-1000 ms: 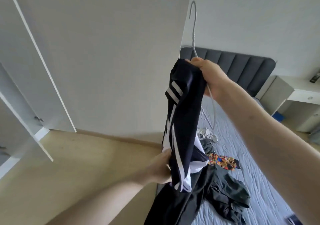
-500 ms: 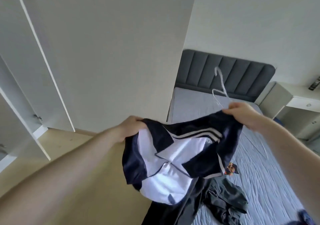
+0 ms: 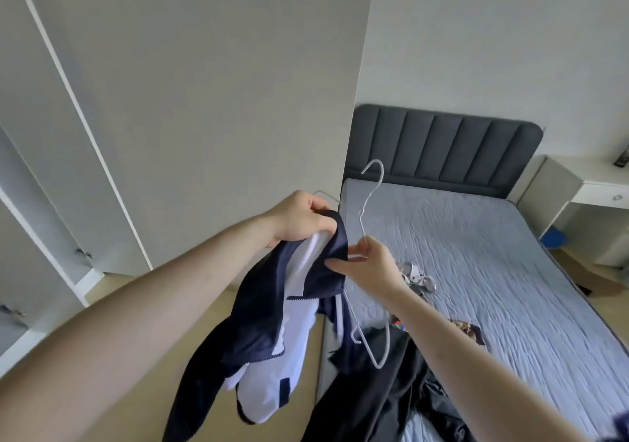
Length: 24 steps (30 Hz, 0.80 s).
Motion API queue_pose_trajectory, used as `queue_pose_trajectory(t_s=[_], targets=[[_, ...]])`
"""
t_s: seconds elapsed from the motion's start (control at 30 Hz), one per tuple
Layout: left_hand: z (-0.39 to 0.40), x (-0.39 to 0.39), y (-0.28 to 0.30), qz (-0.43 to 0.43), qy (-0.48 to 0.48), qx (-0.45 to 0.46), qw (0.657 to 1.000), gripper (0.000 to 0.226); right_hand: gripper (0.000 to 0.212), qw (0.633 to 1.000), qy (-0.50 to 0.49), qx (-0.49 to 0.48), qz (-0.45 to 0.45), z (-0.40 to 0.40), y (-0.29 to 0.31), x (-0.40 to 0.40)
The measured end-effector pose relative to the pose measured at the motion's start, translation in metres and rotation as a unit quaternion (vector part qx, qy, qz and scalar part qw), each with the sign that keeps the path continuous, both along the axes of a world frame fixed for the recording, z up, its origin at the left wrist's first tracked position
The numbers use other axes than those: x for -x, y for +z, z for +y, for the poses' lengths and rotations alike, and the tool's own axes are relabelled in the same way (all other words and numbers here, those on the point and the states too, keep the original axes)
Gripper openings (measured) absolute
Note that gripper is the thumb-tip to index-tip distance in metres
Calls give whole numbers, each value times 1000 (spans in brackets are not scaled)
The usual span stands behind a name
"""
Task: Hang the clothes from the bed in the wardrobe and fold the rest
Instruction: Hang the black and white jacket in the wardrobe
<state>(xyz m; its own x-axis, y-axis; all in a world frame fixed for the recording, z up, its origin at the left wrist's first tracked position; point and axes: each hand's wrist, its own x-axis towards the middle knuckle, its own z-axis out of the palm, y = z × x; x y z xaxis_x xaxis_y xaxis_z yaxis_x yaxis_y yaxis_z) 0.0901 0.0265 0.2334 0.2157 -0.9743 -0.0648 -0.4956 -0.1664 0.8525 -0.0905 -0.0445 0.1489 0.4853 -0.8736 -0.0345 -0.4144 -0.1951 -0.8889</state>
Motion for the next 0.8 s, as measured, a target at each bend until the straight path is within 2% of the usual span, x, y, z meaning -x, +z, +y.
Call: queue_pose_trajectory(t_s=[0.07, 0.13, 0.2, 0.23, 0.3, 0.37, 0.4, 0.47, 0.53, 0.57, 0.67, 0.73, 0.8], targets=[[6, -13, 2, -59, 6, 31, 998, 15, 43, 999, -29, 2, -46, -4, 2, -9], [15, -37, -5, -215, 39, 35, 975, 25, 41, 996, -28, -17, -80, -13, 7, -9], [30, -62, -26, -395, 76, -23, 915, 37, 41, 996, -23, -12, -87, -21, 13, -4], [37, -75, -42, -449, 93, -62, 886, 37, 45, 996, -25, 1, -83, -26, 14, -1], [57, -102, -75, -463, 148, -140, 863, 33, 50, 997, -26, 19, -75, -35, 17, 3], [78, -130, -104, -394, 221, -178, 874, 32, 49, 997, -27, 10, -70, -45, 17, 8], [87, -141, -116, -328, 253, -184, 892, 34, 50, 997, -25, -2, -66, -48, 16, 11], [94, -152, -132, -112, 288, -172, 935, 32, 47, 999, -6, -22, -49, -50, 12, 16], [87, -148, -137, 106, 326, -128, 930, 20, 41, 999, 15, -21, -25, -52, 5, 20], [82, -143, -134, 167, 338, -111, 920, 18, 38, 1000, 15, -13, -14, -53, 2, 23], [63, -127, -118, 220, 341, -73, 911, 19, 33, 1000, -7, 7, -5, -55, 5, 32], [50, -117, -106, 237, 311, -45, 919, 21, 27, 1000, 14, 14, 19, -52, 12, 40], [38, -106, -91, 179, 262, -32, 948, 24, 17, 995, 52, 52, 71, -47, 17, 48]])
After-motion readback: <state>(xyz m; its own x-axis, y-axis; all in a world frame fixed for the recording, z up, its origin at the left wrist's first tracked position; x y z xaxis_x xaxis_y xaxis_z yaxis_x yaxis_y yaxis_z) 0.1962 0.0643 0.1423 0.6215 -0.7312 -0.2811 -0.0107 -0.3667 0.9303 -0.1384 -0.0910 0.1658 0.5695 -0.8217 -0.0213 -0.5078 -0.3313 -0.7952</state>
